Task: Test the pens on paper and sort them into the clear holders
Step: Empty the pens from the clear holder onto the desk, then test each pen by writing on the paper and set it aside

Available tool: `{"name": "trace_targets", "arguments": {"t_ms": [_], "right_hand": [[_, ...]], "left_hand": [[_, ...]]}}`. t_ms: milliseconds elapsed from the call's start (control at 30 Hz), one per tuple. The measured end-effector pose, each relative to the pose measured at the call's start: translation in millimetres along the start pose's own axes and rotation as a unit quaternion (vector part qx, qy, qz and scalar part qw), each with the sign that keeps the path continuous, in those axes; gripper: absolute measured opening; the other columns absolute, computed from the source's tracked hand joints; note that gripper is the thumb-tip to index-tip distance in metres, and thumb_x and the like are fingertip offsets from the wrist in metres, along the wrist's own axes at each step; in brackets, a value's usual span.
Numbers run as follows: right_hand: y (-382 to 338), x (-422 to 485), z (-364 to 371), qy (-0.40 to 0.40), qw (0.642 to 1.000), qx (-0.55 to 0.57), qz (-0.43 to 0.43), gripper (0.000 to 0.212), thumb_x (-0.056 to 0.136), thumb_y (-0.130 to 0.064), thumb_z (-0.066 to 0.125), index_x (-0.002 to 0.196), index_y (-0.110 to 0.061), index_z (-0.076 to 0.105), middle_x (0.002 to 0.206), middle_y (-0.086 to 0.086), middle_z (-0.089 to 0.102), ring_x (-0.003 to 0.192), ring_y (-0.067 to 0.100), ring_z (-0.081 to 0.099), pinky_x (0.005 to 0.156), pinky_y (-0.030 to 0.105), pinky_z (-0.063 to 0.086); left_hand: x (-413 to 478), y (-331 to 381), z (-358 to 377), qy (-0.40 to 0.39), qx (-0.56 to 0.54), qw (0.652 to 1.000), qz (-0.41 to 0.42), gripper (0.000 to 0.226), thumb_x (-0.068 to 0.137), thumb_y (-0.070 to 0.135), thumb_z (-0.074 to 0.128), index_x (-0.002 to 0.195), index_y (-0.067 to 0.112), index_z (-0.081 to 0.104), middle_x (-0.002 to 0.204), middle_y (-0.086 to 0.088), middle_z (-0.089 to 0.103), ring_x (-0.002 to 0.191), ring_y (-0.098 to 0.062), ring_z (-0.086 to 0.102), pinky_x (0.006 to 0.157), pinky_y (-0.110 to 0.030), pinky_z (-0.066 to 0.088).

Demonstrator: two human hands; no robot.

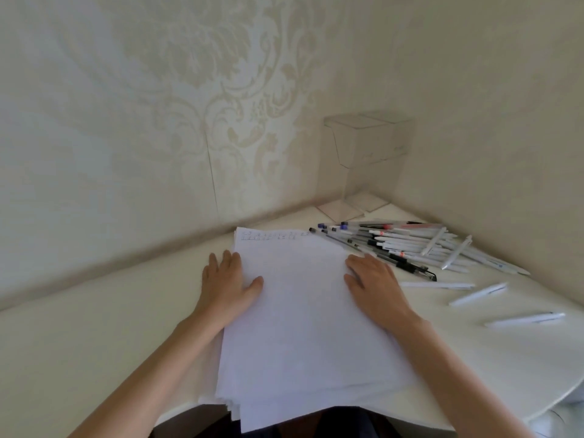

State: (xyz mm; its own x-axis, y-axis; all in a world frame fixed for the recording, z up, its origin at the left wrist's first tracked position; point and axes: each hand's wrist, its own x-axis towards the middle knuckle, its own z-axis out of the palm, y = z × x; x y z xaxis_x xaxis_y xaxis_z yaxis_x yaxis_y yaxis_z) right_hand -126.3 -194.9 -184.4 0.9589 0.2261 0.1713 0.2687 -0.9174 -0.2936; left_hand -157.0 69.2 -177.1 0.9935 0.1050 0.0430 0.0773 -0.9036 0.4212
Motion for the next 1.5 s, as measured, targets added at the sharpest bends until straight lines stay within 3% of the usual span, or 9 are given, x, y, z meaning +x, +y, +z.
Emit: {"name": "trace_targets", "arguments": {"t_ms": [133,333,667,833,933,1100,1233,1367,1500], "right_hand": [[2,2,0,0.025,0.999,0.013,-0.021,0.039,0.098,-0.018,0.042,0.137,-0.013,0.045,0.146,0.001,0.042,0.14,0.02,0.028,0.115,0.031,0.015],[10,28,-9,0.098,0.994,-0.018,0.04,0.031,0.093,-0.015,0.048,0.122,-0.01,0.059,0.124,0.007,0.056,0.116,0.029,0.045,0.096,0.037,0.034],[2,47,3,0.202,0.973,-0.111,-0.017,0.015,0.062,-0.009,0.083,0.065,-0.011,0.069,0.075,0.007,0.055,0.073,0.031,0.054,0.066,0.036,0.045],[-8,48,-3,0.247,0.966,-0.077,-0.019,0.014,0.067,-0.003,0.076,0.068,-0.006,0.063,0.064,0.006,0.057,0.066,0.029,0.053,0.068,0.032,0.035],[-33,37,-29,0.179,0.964,0.194,0.04,0.006,0.085,-0.012,0.062,0.081,-0.011,0.057,0.061,-0.002,0.051,0.06,0.016,0.046,0.059,0.026,0.036],[-71,26,-38,-0.045,0.88,0.472,-0.008,0.015,0.087,-0.001,0.055,0.078,-0.013,0.055,0.06,-0.001,0.063,0.058,0.009,0.055,0.057,0.02,0.041],[-78,23,-14,-0.113,0.837,0.535,0.016,0.01,0.089,-0.004,0.058,0.087,-0.012,0.064,0.066,0.0,0.062,0.06,0.007,0.049,0.054,0.018,0.033],[-74,21,-9,-0.088,0.768,0.633,0.024,0.008,0.088,-0.013,0.057,0.082,-0.01,0.053,0.069,0.011,0.065,0.063,0.017,0.049,0.056,0.023,0.036],[-80,16,-10,-0.117,0.822,0.556,-0.046,0.01,0.085,-0.006,0.065,0.078,-0.01,0.06,0.067,0.004,0.065,0.059,0.005,0.051,0.054,0.016,0.036]], "left_hand": [[-10,2,8,-0.026,0.074,0.997,-0.008,0.081,0.09,0.061,0.029,0.147,0.008,0.006,0.154,-0.018,-0.002,0.142,-0.029,-0.005,0.113,-0.04,0.001],[-7,-9,1,-0.03,0.084,0.992,0.085,0.095,0.072,0.079,0.012,0.148,0.022,0.006,0.155,0.0,-0.015,0.142,-0.012,-0.012,0.114,-0.036,0.0],[-13,-23,-2,-0.018,0.079,0.986,0.143,0.111,0.051,0.089,-0.018,0.144,0.041,0.019,0.154,0.017,0.006,0.141,-0.004,0.002,0.113,-0.028,0.004],[-11,-19,-1,-0.018,0.073,0.988,0.135,0.115,0.046,0.09,-0.02,0.144,0.042,0.016,0.154,0.017,0.003,0.141,-0.004,-0.001,0.113,-0.03,0.001],[-9,-18,-3,-0.013,0.04,0.99,0.137,0.117,0.048,0.093,-0.013,0.143,0.036,0.025,0.153,0.014,0.012,0.141,-0.006,0.006,0.113,-0.03,0.005],[-4,-20,-10,0.071,-0.101,0.978,0.171,0.079,0.07,0.081,0.035,0.122,0.025,0.056,0.121,0.016,0.055,0.114,-0.008,0.049,0.094,-0.018,0.033],[-7,-16,-14,0.067,-0.148,0.969,0.185,0.054,0.073,0.067,0.043,0.104,0.027,0.063,0.089,0.021,0.059,0.091,0.004,0.053,0.079,-0.019,0.042],[-7,-20,-11,0.114,-0.15,0.955,0.229,0.044,0.08,0.058,0.047,0.102,0.023,0.063,0.09,0.017,0.058,0.087,0.001,0.055,0.077,-0.02,0.044],[-14,-12,-8,0.104,-0.13,0.943,0.289,0.039,0.086,0.05,0.048,0.109,0.02,0.057,0.095,0.012,0.057,0.086,0.0,0.054,0.074,-0.015,0.041]]}}
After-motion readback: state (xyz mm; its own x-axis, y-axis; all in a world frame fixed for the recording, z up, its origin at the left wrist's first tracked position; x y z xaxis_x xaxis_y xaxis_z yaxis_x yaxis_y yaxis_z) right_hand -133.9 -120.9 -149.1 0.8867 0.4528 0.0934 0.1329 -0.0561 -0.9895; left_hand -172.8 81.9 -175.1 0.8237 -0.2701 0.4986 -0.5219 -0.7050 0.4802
